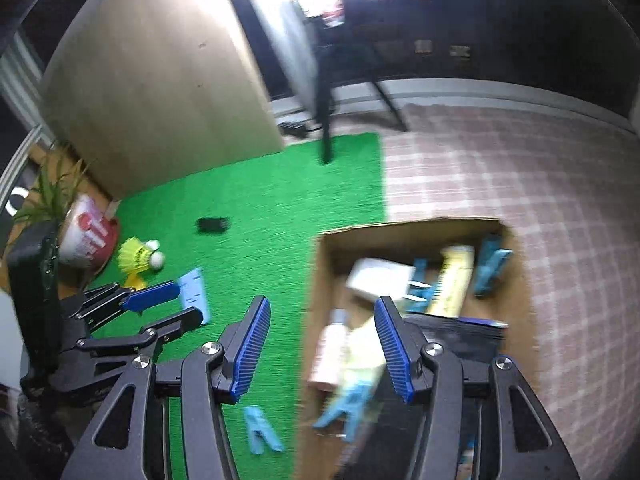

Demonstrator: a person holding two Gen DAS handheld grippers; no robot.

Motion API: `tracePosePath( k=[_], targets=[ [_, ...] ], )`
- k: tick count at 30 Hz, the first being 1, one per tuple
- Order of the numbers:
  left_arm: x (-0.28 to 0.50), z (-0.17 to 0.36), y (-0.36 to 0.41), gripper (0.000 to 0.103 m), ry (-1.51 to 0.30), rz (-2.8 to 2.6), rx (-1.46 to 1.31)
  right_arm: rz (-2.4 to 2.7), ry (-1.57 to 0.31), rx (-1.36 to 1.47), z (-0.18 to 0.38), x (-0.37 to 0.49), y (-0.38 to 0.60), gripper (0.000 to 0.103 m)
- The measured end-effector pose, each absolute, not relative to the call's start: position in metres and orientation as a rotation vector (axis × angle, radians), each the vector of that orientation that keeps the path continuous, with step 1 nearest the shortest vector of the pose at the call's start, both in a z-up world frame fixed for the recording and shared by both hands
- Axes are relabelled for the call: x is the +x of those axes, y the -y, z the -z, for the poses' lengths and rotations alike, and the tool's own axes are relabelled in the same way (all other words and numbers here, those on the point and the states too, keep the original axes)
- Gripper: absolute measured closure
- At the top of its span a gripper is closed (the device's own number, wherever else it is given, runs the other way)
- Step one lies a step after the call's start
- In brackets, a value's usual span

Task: Organize objects
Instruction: 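Move the left tool to the blue phone stand while the right approaches a blue clothespin, then close the left tool on the phone stand while the right closes on the clothespin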

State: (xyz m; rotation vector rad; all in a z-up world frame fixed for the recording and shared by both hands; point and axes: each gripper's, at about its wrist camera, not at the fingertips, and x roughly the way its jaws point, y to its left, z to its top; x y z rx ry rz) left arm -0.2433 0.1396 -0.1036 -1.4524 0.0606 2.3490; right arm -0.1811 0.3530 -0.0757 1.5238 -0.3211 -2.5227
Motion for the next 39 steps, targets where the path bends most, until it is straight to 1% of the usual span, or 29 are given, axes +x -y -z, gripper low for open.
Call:
tracePosePath(
  k=[6,9,11,12,13,18,21,24,26,27,33,34,37,39],
  targets=[
    [-0.242,0.113,-0.077,0.055,0.04,-2.39,-1.533,2.412,0.273,1.557,0.089,-0.184,-0.302,0.053],
    [-0.244,0.118,-0.063,0.055,0.085,-2.384,-1.555,2.334,0.239,1.592,0.103,-0.174,-0.275,0.052],
    [-0.247,0.124,-0.06,0.053,0.107,-2.375,-1.579,2.318,0.207,1.613,0.11,-0.166,-0.264,0.052],
    [-0.248,0.127,-0.059,0.049,0.119,-2.368,-1.593,2.316,0.184,1.63,0.115,-0.162,-0.259,0.052],
    [-0.251,0.131,-0.06,0.048,0.132,-2.357,-1.603,2.316,0.156,1.655,0.122,-0.157,-0.253,0.052],
    [-0.261,0.144,-0.067,0.047,0.167,-2.343,-1.647,2.32,0.066,1.729,0.144,-0.137,-0.241,0.052],
    [-0.268,0.152,-0.075,0.042,0.138,-2.364,-1.687,2.35,0.039,1.76,0.151,-0.133,-0.241,0.052],
    [-0.272,0.16,-0.085,0.042,0.035,-2.399,-1.723,2.363,0.002,1.767,0.153,-0.132,-0.238,0.052],
    [-0.273,0.165,-0.088,0.042,-0.003,-2.409,-1.739,2.371,-0.017,1.774,0.154,-0.131,-0.236,0.053],
    [-0.273,0.165,-0.089,0.04,-0.004,-2.418,-1.731,2.369,-0.023,1.78,0.155,-0.131,-0.236,0.052],
    [-0.269,0.163,-0.091,0.04,-0.022,-2.416,-1.713,2.3,0.009,1.867,0.17,-0.131,-0.236,0.053],
    [-0.268,0.163,-0.09,0.04,-0.016,-2.412,-1.711,2.282,0.041,1.884,0.174,-0.129,-0.238,0.052],
    [-0.272,0.16,-0.083,0.04,0.066,-2.418,-1.697,2.291,0.058,1.881,0.174,-0.125,-0.24,0.052],
    [-0.274,0.159,-0.087,0.04,0.06,-2.415,-1.703,2.287,0.076,1.889,0.174,-0.123,-0.242,0.052]
  ],
)
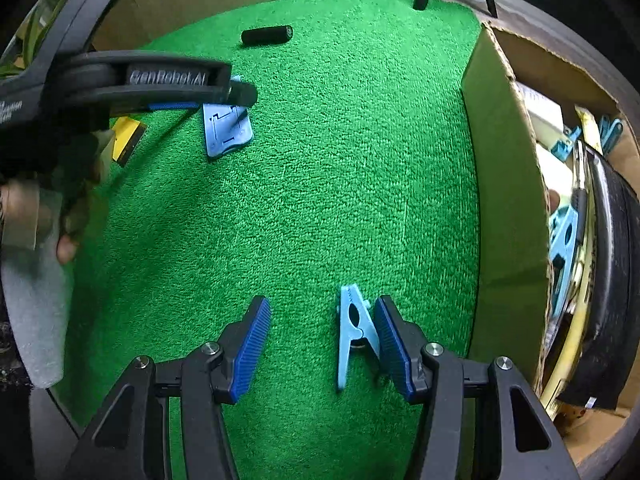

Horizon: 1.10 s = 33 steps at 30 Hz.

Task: Organize objects
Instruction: 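Close the left tool on the phone stand while the right closes on the clothespin, then carry the phone stand and clothespin into the box and open both tools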

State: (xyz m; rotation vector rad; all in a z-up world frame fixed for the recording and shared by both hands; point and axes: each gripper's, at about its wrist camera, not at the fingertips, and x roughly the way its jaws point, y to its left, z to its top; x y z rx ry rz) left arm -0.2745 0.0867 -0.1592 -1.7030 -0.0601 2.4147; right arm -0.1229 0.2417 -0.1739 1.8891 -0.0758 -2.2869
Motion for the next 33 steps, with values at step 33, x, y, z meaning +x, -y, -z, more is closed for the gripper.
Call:
tracePosePath(
  k=[33],
  targets=[
    [-0.166,0.141,-0.065,0.064,0.019,-2.351,-1.547,2.389,0.237,1.676,0.146,-0.039,-0.269,0.08]
  ],
)
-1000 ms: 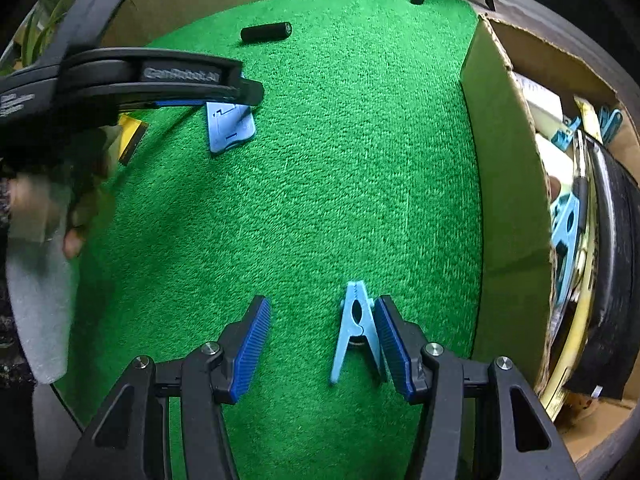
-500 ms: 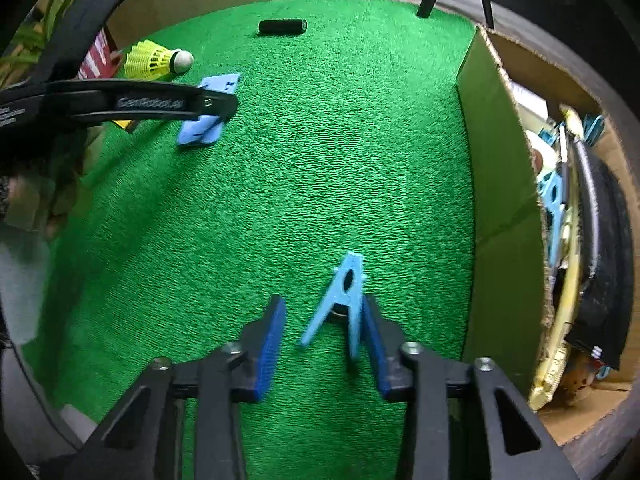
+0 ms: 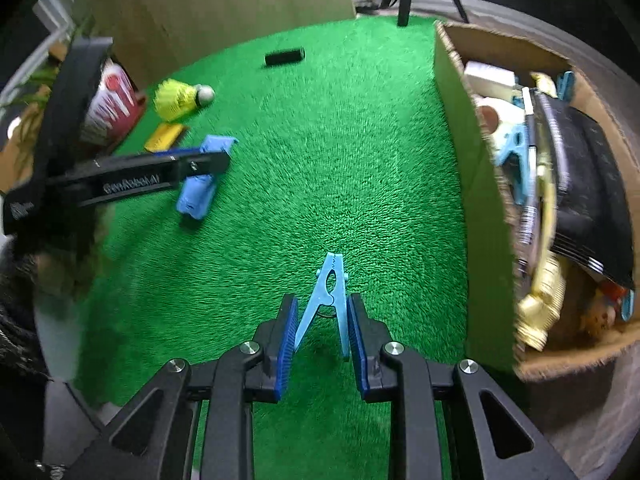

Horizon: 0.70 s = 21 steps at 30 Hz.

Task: Organize objects
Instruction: 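Carry the phone stand and clothespin into the box and open both tools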

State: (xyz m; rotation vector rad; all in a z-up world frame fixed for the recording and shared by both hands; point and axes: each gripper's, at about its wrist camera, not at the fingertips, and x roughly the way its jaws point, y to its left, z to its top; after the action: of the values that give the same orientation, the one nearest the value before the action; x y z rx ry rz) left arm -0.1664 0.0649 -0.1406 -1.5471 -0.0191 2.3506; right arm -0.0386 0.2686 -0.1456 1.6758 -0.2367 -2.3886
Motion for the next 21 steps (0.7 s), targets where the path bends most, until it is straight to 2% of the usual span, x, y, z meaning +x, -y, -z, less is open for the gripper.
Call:
tracePosePath(
  k=[10,21],
  targets=[
    [-0.157,0.088,-0.137,0.064,0.011,-2.286,-1.373,2.523,0.394,1.53,0.097,-0.029,-0.315,0.08],
    [-0.18,0.072,-0.235,0.064,-0.019,-2.216,-1.291,2.673,0.519,1.505,0.083,-0.011,-0.402,0.08]
  ],
)
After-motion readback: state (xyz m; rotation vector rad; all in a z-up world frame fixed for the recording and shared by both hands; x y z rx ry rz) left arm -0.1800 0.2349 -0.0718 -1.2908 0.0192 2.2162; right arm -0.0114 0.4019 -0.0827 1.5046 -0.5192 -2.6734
